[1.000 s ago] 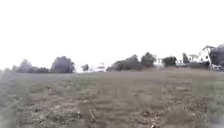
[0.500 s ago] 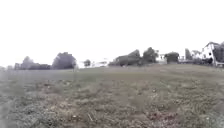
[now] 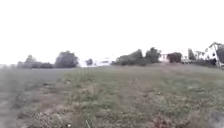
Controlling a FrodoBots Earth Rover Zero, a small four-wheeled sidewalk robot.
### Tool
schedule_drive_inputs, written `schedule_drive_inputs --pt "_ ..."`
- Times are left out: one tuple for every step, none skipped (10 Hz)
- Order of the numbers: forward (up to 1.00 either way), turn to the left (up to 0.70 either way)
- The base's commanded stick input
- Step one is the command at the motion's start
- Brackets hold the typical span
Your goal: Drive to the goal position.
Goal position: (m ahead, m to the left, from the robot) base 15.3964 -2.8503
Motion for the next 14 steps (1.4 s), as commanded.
schedule_drive_inputs --pt "0.5 0.0" --pt "0.5 0.0" --pt "0.5 0.0" --pt "0.5 0.0" --pt "0.5 0.0" --pt "0.5 0.0" --pt "0.5 0.0" --pt "0.5 0.0" --pt "0.5 0.0" --pt "0.5 0.0" --pt "0.5 0.0" --pt "0.5 0.0" --pt "0.5 0.0" --pt "0.5 0.0"
